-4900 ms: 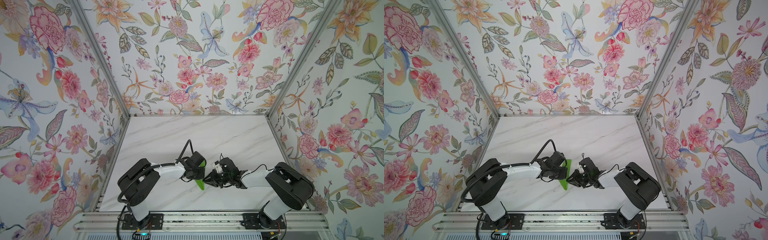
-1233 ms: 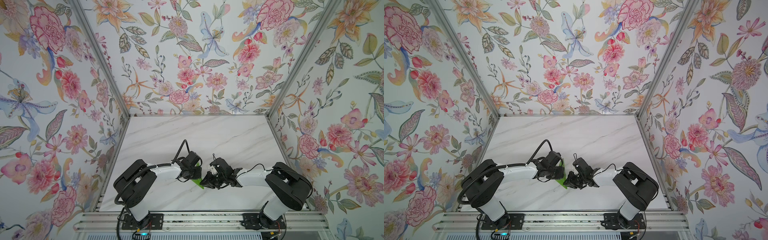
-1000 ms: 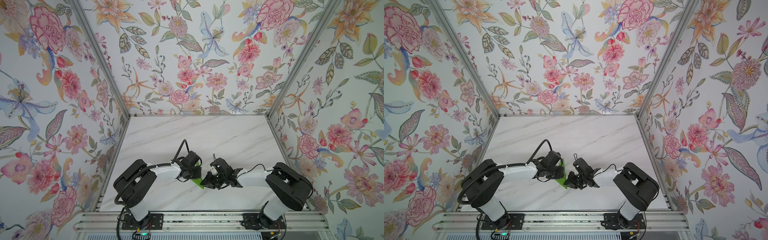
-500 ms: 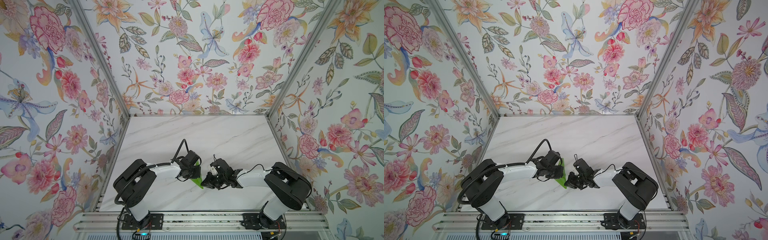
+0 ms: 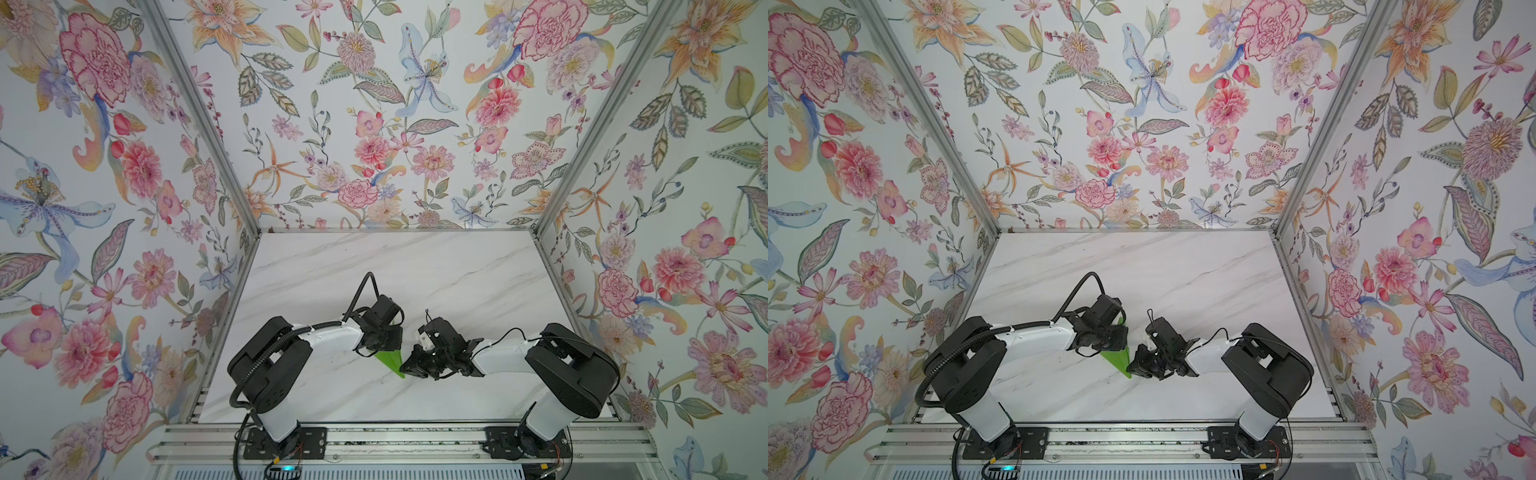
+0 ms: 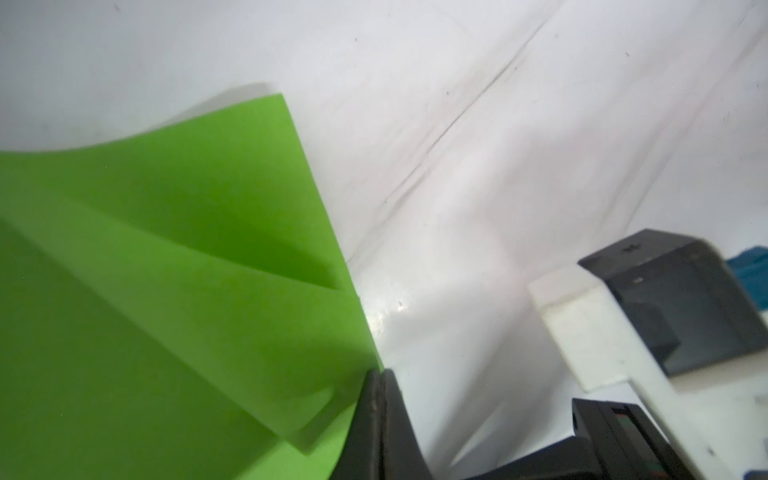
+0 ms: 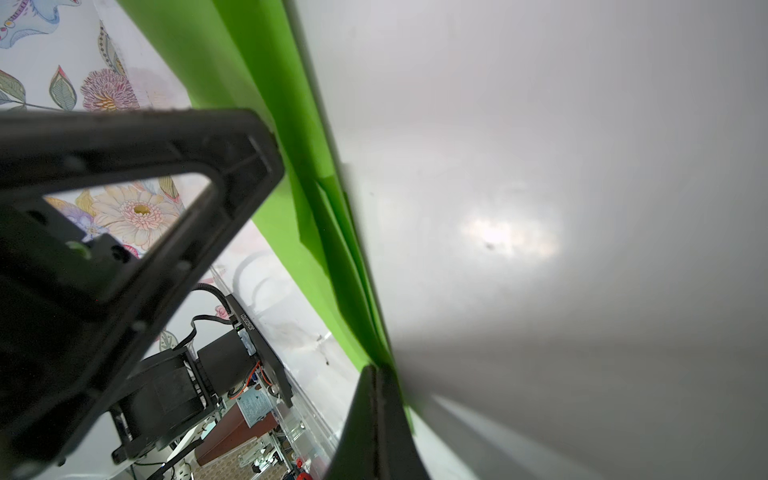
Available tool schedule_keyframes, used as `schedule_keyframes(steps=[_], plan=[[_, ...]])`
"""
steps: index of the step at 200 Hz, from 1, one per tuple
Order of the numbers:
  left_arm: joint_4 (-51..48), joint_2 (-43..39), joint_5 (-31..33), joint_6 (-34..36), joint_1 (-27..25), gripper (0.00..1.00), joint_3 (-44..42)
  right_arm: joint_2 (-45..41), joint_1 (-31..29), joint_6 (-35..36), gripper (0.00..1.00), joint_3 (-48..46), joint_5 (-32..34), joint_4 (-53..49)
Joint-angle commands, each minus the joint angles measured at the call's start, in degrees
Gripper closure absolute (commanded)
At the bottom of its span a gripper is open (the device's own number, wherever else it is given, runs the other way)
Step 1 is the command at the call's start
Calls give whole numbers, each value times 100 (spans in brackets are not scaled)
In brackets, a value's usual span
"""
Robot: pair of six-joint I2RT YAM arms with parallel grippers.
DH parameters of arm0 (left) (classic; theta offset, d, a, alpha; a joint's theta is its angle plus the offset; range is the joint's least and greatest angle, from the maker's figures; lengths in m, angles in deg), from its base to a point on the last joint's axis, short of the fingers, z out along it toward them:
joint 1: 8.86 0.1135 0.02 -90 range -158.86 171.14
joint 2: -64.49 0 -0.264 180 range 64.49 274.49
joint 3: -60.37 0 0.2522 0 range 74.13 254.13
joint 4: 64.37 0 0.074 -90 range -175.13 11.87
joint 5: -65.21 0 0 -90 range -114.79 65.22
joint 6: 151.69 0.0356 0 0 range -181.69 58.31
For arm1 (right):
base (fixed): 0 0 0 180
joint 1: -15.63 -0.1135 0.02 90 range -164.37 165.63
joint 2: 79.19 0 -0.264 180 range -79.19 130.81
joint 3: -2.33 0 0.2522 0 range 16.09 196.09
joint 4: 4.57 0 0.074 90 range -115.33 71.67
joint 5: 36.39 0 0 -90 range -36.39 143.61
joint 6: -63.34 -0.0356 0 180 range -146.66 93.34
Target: Fold a paper plane with a square sheet of paper (fold left side to right side)
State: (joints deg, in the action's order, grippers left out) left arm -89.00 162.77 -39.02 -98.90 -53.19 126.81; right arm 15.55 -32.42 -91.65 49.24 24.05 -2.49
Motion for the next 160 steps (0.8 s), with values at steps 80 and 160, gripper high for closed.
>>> schedule_keyframes(steps=[80, 160], plan=[[-12, 503, 158, 144, 275, 100, -55, 301, -99, 87, 100, -115, 92, -709], [253, 648, 18, 143, 285, 100, -405, -826, 208, 480, 77, 517, 549, -1829]])
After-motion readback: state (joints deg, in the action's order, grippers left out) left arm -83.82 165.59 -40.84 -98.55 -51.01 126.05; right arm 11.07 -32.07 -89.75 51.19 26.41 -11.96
